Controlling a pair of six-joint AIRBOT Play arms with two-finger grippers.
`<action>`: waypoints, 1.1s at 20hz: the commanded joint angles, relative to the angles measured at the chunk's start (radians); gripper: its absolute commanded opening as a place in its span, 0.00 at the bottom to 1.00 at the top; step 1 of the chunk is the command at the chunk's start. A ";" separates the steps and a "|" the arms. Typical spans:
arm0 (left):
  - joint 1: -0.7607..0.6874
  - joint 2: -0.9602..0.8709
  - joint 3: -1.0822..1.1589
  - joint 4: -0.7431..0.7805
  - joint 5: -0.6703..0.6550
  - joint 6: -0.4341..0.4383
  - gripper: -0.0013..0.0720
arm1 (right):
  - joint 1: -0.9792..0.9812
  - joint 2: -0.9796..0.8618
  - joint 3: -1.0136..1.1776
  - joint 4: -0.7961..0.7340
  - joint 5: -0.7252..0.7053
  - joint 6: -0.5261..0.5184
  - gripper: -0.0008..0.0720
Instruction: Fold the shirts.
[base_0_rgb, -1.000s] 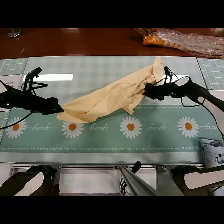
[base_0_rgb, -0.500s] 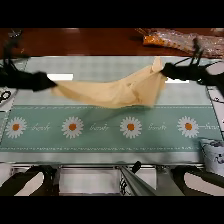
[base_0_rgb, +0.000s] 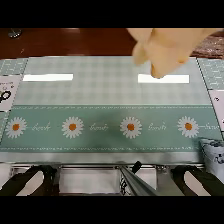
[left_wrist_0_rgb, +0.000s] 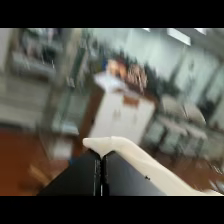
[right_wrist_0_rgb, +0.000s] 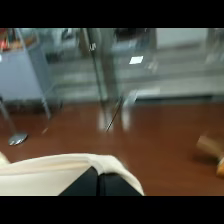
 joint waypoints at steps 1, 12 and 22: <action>0.071 0.047 0.069 0.084 0.048 0.000 0.04 | -0.037 0.053 0.171 -0.211 0.184 0.122 0.03; 0.123 0.077 0.065 0.584 -0.832 -0.116 0.04 | -0.036 0.075 0.177 -0.376 0.712 0.124 0.03; 0.106 0.090 0.065 0.283 -0.830 -0.113 0.04 | -0.036 0.075 0.177 -0.072 0.872 0.124 0.03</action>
